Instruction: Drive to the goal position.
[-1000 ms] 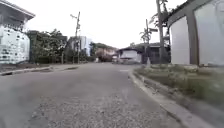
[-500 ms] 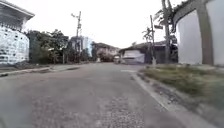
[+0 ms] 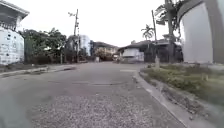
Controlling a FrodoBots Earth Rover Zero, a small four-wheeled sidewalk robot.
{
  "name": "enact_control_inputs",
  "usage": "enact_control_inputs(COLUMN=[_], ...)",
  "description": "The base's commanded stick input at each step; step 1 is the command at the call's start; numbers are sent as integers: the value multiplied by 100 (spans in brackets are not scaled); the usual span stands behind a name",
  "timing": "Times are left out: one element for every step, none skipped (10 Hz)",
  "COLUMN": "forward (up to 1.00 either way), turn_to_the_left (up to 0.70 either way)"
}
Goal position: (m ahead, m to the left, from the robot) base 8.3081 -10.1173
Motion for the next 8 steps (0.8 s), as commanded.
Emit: enact_control_inputs(forward=[100,100,100,100,100,100,100,100], turn_to_the_left=[0,0,0,0,0,0,0,0])
